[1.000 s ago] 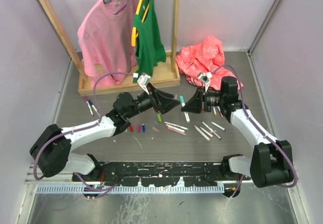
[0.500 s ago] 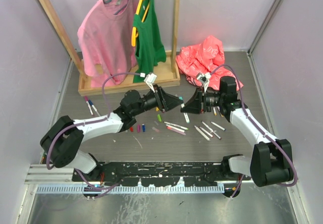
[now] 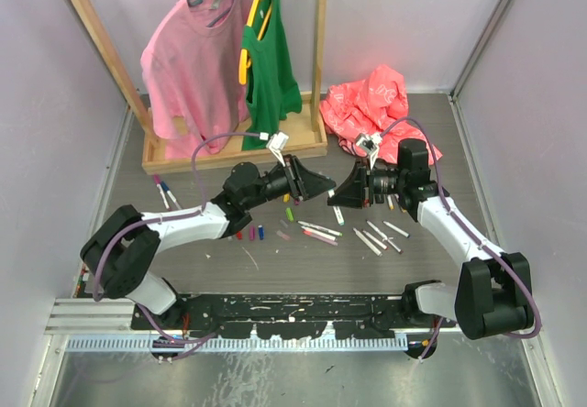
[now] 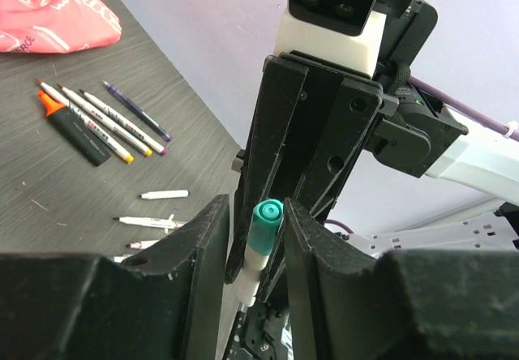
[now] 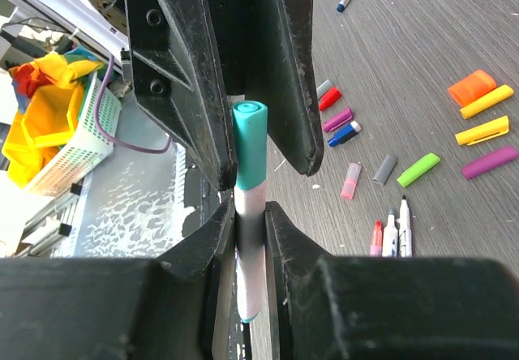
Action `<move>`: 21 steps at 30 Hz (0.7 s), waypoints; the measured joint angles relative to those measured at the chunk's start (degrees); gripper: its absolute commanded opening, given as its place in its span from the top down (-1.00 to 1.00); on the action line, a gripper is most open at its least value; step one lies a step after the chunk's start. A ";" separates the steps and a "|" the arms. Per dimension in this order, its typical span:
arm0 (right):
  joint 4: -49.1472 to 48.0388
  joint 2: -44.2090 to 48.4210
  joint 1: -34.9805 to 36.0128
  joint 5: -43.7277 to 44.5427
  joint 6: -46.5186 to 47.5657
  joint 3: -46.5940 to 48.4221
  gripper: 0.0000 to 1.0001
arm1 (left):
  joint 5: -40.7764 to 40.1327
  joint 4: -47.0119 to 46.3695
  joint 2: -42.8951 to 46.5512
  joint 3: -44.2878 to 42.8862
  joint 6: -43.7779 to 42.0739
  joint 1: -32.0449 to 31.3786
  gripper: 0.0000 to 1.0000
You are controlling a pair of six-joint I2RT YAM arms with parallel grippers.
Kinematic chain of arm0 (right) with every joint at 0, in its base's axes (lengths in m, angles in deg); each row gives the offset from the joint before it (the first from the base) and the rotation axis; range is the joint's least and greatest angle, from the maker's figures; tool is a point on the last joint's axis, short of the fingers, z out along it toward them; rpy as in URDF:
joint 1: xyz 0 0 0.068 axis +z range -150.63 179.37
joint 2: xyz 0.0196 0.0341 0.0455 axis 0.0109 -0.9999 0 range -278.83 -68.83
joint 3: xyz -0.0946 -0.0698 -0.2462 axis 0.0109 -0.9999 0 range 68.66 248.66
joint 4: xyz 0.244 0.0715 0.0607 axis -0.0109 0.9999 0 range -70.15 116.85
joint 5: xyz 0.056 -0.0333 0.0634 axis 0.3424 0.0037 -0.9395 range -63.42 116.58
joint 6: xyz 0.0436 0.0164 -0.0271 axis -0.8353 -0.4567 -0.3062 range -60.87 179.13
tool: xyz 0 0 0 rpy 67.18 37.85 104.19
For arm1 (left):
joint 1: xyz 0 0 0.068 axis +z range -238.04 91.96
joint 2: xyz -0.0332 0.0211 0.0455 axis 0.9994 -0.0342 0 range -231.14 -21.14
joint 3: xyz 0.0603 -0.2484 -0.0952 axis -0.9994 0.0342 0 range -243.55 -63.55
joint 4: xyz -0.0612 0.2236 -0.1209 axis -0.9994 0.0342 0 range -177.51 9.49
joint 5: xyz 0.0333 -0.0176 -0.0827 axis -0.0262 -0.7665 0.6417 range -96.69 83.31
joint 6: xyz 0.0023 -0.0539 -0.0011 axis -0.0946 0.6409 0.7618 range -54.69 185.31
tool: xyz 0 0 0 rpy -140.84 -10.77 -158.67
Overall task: Open the pen caps
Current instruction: Open the pen cap from the pen.
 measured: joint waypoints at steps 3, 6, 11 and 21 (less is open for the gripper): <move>0.35 -0.02 0.04 0.00 0.24 0.02 0.98 | 0.02 -0.04 -0.52 -0.35 0.37 -0.24 0.60; 0.48 -0.11 0.09 0.04 0.33 0.02 0.98 | 0.15 -0.44 -0.74 -0.61 0.48 -0.39 0.75; 1.16 -0.39 0.09 0.07 0.24 0.35 0.89 | 0.20 -0.42 -0.92 -0.61 0.09 -0.42 1.00; 1.70 -0.50 0.55 0.31 0.59 0.74 0.16 | -2.16 -2.10 -0.57 -0.35 0.00 -0.44 1.00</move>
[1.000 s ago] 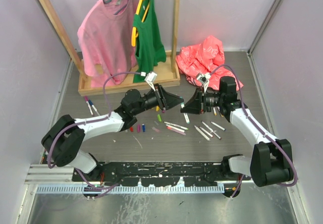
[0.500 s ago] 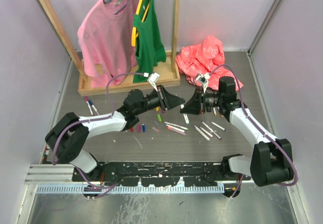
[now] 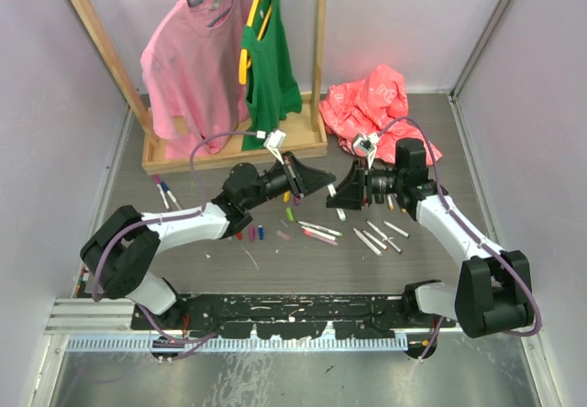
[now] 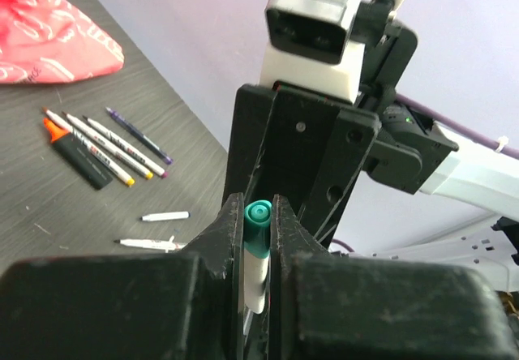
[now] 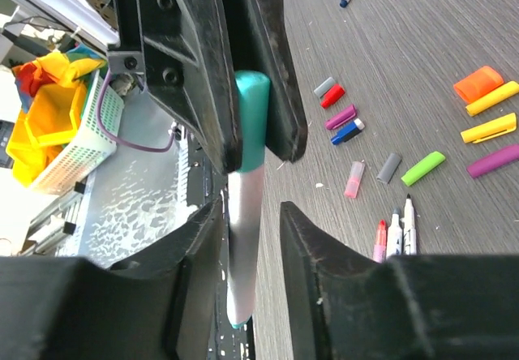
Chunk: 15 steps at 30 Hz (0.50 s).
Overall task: Open the pen caps
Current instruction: Open the pen cap from the pen.
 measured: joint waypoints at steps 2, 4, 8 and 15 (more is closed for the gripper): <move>0.04 -0.13 0.31 0.09 0.13 0.00 0.17 | -1.27 -0.59 0.66 0.13 -0.37 0.00 1.00; 0.11 -0.37 0.59 0.17 0.15 0.00 0.25 | -2.49 -1.03 1.49 0.24 -1.16 0.00 1.00; 0.11 -0.61 0.90 -0.09 0.26 0.02 0.79 | -3.89 -1.27 2.45 0.33 -2.60 0.00 1.00; 0.33 -0.66 1.01 -0.52 0.85 0.24 0.98 | -5.44 -1.18 2.71 0.55 -3.41 0.26 1.00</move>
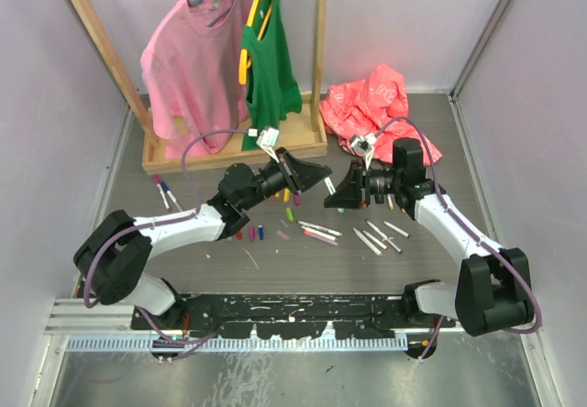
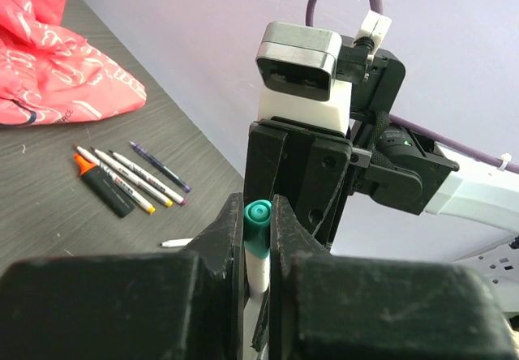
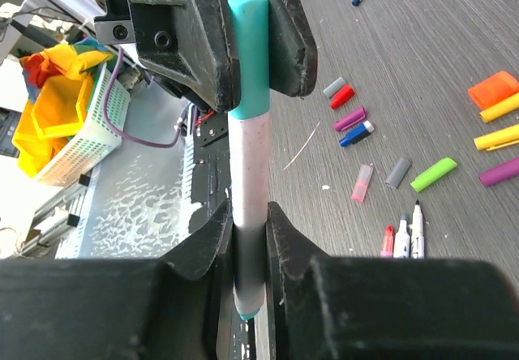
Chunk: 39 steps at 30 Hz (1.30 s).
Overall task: Open the pen caps
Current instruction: Open the pen cap from the pen, then place the pen cap at the center of the board, then place the pen at the center of the board.
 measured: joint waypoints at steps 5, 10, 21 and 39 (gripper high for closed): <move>-0.74 -1.14 1.03 -0.15 0.24 1.75 0.98 | -1.27 4.39 3.98 0.02 -4.17 0.63 1.00; -1.38 -1.81 2.47 -1.16 0.59 3.82 0.99 | -6.62 11.52 10.51 -3.10 -11.74 1.86 1.00; 9.51 -2.34 1.97 1.70 6.82 4.33 0.99 | -14.67 8.41 23.47 -13.79 -17.70 8.04 1.00; 29.31 -0.31 -9.86 46.88 32.11 11.67 0.99 | -4.50 21.33 20.04 6.08 -5.75 4.81 1.00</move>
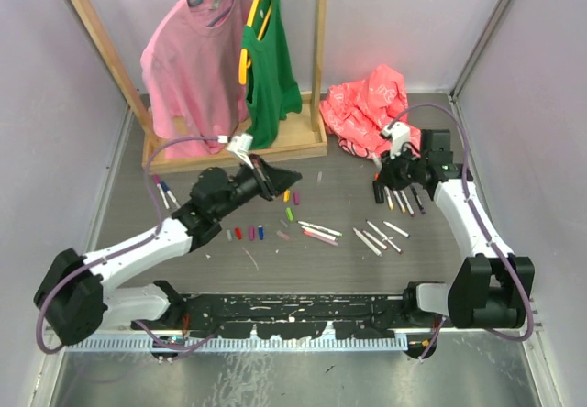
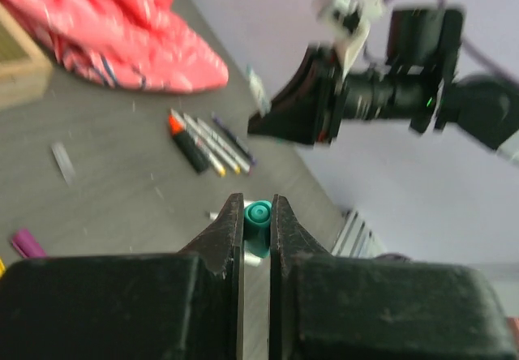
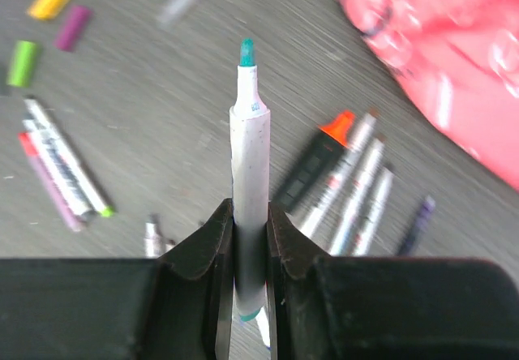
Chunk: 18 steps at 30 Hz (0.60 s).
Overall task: Open the pen caps
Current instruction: Place the pen at the center of the board.
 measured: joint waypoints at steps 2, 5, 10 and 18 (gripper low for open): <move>0.63 -0.92 -3.67 1.77 0.70 0.22 0.99 | -0.42 1.79 -2.71 -0.31 -0.33 -2.49 1.00; 1.38 -3.21 -9.25 4.57 2.01 0.28 0.99 | -2.08 5.14 -7.58 -2.56 -1.79 -5.73 1.00; 2.21 -8.63 -14.73 10.12 4.31 0.28 0.99 | -4.20 10.14 -18.95 -10.38 -3.28 -7.78 1.00; 1.51 -14.99 -22.80 12.66 7.08 0.26 0.99 | -7.34 20.33 -37.44 -26.62 -4.98 -8.50 1.00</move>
